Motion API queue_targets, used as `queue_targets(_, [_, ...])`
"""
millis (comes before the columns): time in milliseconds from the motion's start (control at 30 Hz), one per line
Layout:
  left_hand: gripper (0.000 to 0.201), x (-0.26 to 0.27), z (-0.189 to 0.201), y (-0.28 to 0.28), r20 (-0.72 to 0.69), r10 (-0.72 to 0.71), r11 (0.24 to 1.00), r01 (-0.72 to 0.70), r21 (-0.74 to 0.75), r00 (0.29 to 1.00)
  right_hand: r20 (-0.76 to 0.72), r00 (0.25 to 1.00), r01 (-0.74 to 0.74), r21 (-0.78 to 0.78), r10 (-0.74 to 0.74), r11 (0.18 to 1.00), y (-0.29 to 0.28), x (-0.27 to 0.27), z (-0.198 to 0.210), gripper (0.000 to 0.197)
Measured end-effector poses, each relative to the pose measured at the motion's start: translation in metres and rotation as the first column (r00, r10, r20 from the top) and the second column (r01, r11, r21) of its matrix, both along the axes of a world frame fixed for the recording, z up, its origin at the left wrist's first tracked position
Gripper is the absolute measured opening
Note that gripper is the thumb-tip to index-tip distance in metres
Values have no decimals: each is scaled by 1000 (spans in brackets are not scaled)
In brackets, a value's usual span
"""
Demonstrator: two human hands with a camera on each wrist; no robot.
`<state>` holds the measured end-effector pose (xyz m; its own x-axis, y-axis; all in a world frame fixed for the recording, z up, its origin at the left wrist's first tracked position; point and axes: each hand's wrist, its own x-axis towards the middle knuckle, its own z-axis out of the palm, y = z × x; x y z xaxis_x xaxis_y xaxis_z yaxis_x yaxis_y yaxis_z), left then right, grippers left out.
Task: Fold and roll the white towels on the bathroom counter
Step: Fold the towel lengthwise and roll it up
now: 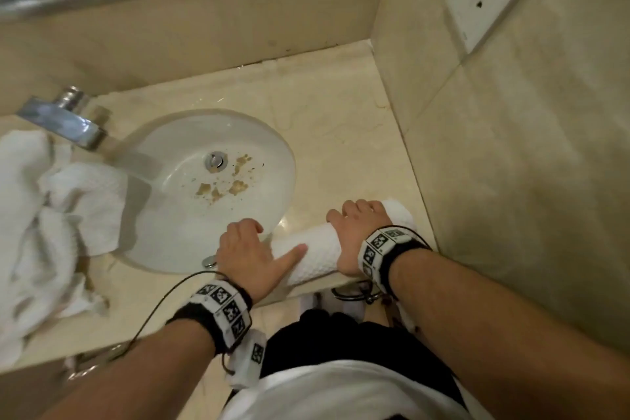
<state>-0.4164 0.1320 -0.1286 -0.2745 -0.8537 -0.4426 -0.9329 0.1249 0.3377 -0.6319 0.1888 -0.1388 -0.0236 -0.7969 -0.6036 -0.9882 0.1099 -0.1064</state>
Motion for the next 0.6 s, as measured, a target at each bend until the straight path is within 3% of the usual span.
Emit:
queue_targets(67, [84, 12, 12, 0, -10, 265, 940, -256, 224, 964, 9, 1000, -9, 2, 9, 1000, 0, 0, 1, 70])
queue_targets(100, [79, 12, 15, 0, -7, 356, 864, -326, 384, 934, 10, 1000, -12, 6, 12, 1000, 0, 0, 2, 69])
queue_targets(200, [74, 0, 10, 7, -16, 672, 501, -438, 746, 741, 6, 1000, -25, 22, 25, 999, -2, -1, 3, 69])
queue_targets(267, [70, -14, -3, 12, -14, 785, 377, -461, 803, 619, 3, 1000, -26, 22, 26, 999, -2, -1, 4, 71])
queue_targets(367, [66, -28, -26, 14, -27, 861, 309, -481, 820, 507, 44, 999, -28, -20, 29, 999, 2, -3, 6, 77])
queue_targets(467, [85, -27, -55, 4, -6, 864, 292, -492, 820, 503, 150, 987, 71, -106, -55, 992, 10, -13, 11, 80])
queue_targets(533, [103, -18, -88, -3, 15, 843, 313, -512, 800, 538, 135, 964, 253, -188, -230, 949, 21, -19, 15, 78])
queue_targets(600, [106, -12, -118, -5, 3, 831, 329, -495, 804, 556, 62, 873, 480, -277, -483, 833, 35, -25, 16, 73])
